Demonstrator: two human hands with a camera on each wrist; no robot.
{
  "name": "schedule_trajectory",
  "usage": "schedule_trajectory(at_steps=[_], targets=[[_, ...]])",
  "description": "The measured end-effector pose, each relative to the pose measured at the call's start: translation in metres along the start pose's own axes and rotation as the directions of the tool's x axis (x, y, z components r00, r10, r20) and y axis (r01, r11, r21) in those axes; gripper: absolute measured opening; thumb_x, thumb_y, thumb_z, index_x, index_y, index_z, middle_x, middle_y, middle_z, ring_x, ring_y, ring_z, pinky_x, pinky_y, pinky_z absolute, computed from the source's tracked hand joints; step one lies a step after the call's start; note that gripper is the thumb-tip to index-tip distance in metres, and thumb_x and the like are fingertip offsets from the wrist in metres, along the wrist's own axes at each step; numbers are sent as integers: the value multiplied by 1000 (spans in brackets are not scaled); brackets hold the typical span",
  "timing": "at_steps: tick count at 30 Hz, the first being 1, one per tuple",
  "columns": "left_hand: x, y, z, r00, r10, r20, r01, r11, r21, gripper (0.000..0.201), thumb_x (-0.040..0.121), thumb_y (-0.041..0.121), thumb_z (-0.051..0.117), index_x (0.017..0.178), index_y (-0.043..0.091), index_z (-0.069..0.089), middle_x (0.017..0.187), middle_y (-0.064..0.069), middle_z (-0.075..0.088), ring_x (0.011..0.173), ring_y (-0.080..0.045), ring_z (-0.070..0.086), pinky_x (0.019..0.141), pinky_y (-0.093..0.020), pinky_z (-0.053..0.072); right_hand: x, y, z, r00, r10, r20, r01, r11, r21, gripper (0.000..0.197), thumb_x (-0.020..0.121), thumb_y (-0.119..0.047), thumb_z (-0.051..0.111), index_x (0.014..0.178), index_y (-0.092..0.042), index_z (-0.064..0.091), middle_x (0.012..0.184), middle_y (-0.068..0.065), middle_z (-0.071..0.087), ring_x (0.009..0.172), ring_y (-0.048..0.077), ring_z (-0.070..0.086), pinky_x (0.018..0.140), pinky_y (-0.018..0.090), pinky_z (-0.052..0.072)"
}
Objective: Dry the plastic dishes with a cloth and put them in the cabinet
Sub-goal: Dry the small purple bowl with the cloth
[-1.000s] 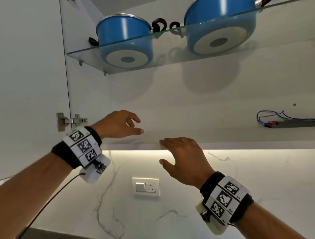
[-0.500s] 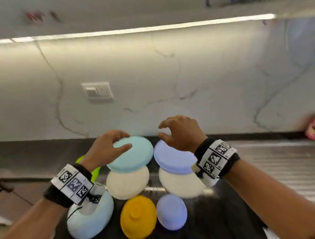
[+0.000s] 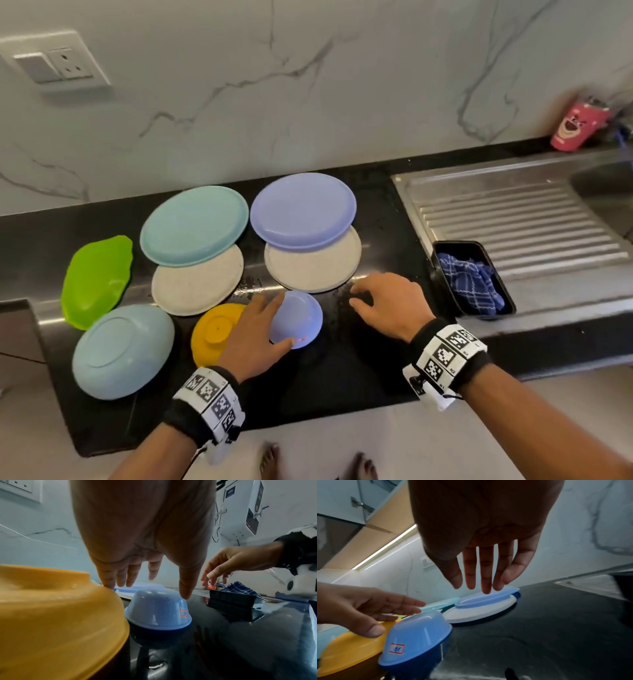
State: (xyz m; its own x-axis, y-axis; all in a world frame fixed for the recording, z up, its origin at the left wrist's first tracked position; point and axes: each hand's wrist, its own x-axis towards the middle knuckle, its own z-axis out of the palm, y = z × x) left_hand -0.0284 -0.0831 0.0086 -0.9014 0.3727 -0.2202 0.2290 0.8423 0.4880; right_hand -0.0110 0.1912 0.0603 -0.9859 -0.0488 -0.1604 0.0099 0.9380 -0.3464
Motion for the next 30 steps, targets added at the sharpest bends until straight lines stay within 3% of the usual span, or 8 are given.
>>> schedule_trajectory(at_steps=[3, 6, 8, 12, 19, 24, 27, 30], targets=[[6, 5, 12, 1000, 2, 13, -3, 997, 78, 95, 72, 71, 49, 153, 23, 31, 156, -8, 30, 140, -30, 35, 113, -40, 33, -9, 34, -5, 986, 119, -120, -117, 993, 20, 33, 89, -52, 54, 116, -36, 66, 115, -14, 67, 110, 16, 60, 85, 36, 53], [8, 11, 20, 997, 37, -65, -34, 999, 36, 83, 73, 60, 52, 144, 20, 46, 142, -6, 50, 127, -27, 48, 106, -37, 39, -14, 78, -25, 932, 250, -261, -225, 967, 122, 29, 89, -41, 60, 115, -32, 69, 115, -8, 69, 108, 20, 63, 86, 37, 53], [8, 17, 26, 994, 79, -76, -77, 997, 24, 75, 75, 54, 59, 142, 21, 49, 138, -3, 54, 125, -24, 49, 104, -35, 40, -13, 108, -40, 889, 344, -302, -312, 938, 148, 28, 89, -34, 63, 116, -29, 70, 114, -1, 70, 106, 27, 65, 87, 39, 53], [7, 37, 42, 991, 129, -38, -127, 991, 41, 71, 83, 43, 71, 145, 26, 41, 144, 1, 44, 131, -18, 40, 107, -30, 37, -11, 155, -52, 880, 421, -222, -408, 907, 102, 40, 85, -35, 69, 124, -27, 67, 118, 3, 71, 107, 29, 65, 90, 40, 53], [17, 50, 44, 992, 122, -11, -123, 991, -43, 71, 73, 45, 80, 133, 28, 45, 139, 4, 45, 127, -18, 44, 102, -29, 40, -4, 165, -49, 876, 455, -163, -470, 880, -72, 67, 71, -57, 78, 131, -35, 60, 125, 0, 65, 117, 28, 58, 92, 43, 51], [14, 43, 49, 992, 125, -7, -124, 984, -125, 77, 73, 38, 84, 136, 30, 41, 146, 6, 41, 131, -16, 43, 105, -29, 38, -2, 171, -46, 851, 504, -146, -516, 854, -62, 40, 77, -33, 75, 117, -34, 67, 114, 1, 70, 107, 28, 64, 83, 36, 51], [17, 40, 52, 993, 115, -16, -116, 976, -183, 76, 72, 34, 86, 134, 31, 41, 144, 7, 42, 130, -16, 43, 105, -30, 39, -4, 170, -65, 848, 519, -108, -516, 855, 60, 19, 77, -30, 73, 96, -26, 74, 93, 6, 73, 87, 29, 66, 72, 34, 50], [18, 35, 55, 994, 108, -4, -106, 969, -222, 77, 71, 35, 86, 133, 36, 40, 145, 8, 42, 130, -16, 42, 107, -36, 41, -13, 156, -90, 851, 467, -240, -430, 882, 192, 11, 82, -29, 71, 91, -24, 74, 83, 1, 70, 78, 23, 63, 68, 32, 47]])
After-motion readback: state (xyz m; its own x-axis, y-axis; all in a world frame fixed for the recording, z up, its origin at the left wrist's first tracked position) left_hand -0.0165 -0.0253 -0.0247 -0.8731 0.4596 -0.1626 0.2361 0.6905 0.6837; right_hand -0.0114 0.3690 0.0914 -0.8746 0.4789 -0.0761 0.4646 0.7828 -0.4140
